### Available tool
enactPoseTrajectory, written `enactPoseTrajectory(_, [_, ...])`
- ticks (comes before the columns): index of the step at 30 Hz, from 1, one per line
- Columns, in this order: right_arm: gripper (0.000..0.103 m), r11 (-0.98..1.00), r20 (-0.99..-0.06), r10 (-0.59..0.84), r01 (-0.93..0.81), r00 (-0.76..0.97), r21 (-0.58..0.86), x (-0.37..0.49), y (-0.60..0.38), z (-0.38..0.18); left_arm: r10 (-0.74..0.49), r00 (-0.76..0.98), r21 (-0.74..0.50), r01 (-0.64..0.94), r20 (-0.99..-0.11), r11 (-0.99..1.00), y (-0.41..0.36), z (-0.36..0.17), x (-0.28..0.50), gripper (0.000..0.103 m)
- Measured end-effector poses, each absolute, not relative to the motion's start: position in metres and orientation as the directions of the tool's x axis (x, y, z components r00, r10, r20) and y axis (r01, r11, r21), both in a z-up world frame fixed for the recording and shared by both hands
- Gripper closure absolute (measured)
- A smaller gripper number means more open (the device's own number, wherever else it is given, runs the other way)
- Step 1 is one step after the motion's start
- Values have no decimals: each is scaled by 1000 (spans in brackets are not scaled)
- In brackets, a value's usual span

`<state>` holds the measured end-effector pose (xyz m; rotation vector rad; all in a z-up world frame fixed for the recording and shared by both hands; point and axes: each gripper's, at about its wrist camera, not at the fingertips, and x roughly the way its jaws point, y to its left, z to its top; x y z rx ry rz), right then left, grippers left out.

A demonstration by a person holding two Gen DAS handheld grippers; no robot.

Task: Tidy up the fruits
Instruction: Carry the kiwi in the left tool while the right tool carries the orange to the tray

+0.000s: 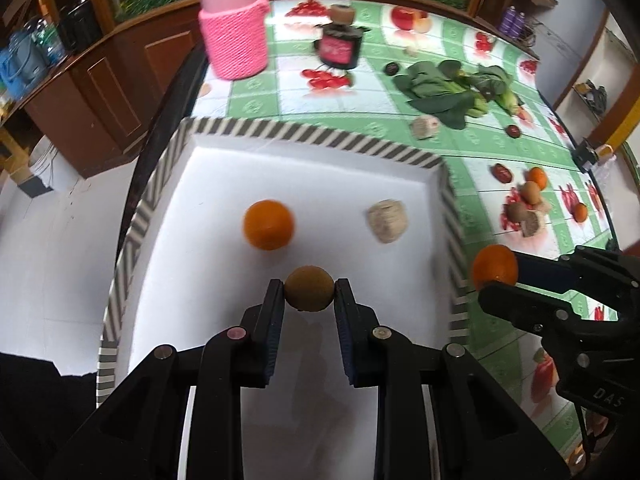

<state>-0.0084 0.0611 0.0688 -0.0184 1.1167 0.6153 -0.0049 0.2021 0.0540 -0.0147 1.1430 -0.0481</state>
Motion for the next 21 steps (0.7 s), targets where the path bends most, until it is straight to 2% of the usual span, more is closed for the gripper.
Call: enactPoseTrajectory(21, [70, 810, -878, 432, -517, 205, 277, 13, 111, 35, -15, 367, -32, -39, -930, 999, 230, 27, 10, 80])
